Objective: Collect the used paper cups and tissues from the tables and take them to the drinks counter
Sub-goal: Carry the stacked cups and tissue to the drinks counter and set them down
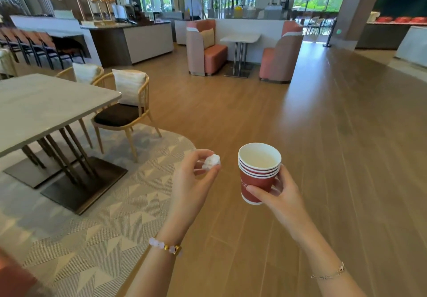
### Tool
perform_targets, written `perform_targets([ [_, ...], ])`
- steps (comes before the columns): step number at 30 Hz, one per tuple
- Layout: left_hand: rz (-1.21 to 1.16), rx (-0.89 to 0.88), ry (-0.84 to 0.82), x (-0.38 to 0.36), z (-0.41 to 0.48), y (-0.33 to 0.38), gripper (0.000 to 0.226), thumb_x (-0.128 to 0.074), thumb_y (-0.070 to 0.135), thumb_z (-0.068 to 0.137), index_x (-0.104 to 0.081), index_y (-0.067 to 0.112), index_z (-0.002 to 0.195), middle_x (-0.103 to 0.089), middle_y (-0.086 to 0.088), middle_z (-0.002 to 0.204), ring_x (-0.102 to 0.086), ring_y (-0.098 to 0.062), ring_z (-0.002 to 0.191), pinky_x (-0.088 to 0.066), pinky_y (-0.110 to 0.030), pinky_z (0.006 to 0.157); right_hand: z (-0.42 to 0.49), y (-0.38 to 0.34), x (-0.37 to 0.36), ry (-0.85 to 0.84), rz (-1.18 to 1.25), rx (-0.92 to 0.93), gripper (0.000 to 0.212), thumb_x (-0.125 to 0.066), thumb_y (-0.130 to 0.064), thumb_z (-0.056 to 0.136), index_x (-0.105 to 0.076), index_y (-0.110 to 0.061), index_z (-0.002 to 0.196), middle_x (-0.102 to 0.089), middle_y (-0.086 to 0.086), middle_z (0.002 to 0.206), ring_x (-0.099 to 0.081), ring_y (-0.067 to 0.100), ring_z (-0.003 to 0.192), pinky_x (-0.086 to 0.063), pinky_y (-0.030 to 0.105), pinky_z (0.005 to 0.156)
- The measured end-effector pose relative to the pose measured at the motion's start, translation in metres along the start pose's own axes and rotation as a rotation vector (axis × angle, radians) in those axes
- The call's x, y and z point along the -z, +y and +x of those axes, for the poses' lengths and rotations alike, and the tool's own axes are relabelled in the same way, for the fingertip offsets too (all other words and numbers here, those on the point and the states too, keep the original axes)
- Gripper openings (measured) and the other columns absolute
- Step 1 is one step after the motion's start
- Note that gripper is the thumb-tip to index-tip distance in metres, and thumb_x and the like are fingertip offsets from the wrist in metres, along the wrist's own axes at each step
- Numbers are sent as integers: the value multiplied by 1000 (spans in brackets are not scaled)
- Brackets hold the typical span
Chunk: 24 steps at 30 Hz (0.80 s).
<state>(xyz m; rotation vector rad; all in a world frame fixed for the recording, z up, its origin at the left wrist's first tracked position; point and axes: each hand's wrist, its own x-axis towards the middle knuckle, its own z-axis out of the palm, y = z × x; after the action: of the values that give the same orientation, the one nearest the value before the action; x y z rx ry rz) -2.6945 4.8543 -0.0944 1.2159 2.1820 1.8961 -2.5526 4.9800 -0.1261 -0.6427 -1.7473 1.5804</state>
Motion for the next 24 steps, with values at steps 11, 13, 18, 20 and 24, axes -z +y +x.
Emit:
perform_targets([
  [11, 50, 54, 15, -32, 198, -115, 21, -69, 18, 83, -60, 35, 92, -62, 21, 91, -57, 6, 85, -47, -9, 71, 235, 49, -46, -38, 1, 1, 60, -81, -7, 70, -53, -23, 120, -65, -2, 114, -64, 4, 99, -49, 13, 76],
  [13, 62, 71, 29, -44, 240, -140, 20, -68, 19, 83, -59, 34, 93, -61, 21, 92, -58, 6, 85, -48, -10, 71, 288, 62, -53, -53, 0, 1, 61, -81, -8, 70, -53, -22, 122, -65, -2, 115, -64, 3, 99, -49, 13, 76],
  [18, 82, 96, 50, -75, 361, -191, 22, -68, 19, 83, -59, 36, 92, -61, 22, 91, -57, 7, 87, -47, -9, 73, 431, 81, -65, -89, 6, 15, 60, -83, -11, 70, -53, -23, 121, -65, -2, 115, -64, 4, 100, -49, 13, 77],
  [20, 90, 105, 65, -87, 413, -207, 21, -69, 20, 83, -59, 36, 91, -61, 24, 89, -56, 7, 87, -47, -9, 73, 487, 82, -70, -91, 10, 22, 65, -84, -18, 66, -53, -25, 122, -65, -5, 115, -64, 2, 99, -49, 12, 76],
  [24, 85, 112, 100, -107, 500, -245, 21, -69, 17, 82, -61, 34, 91, -62, 20, 89, -57, 6, 86, -47, -9, 72, 588, 87, -83, -115, 14, 29, 63, -80, -24, 62, -54, -28, 119, -65, -8, 113, -63, -1, 97, -48, 10, 74],
])
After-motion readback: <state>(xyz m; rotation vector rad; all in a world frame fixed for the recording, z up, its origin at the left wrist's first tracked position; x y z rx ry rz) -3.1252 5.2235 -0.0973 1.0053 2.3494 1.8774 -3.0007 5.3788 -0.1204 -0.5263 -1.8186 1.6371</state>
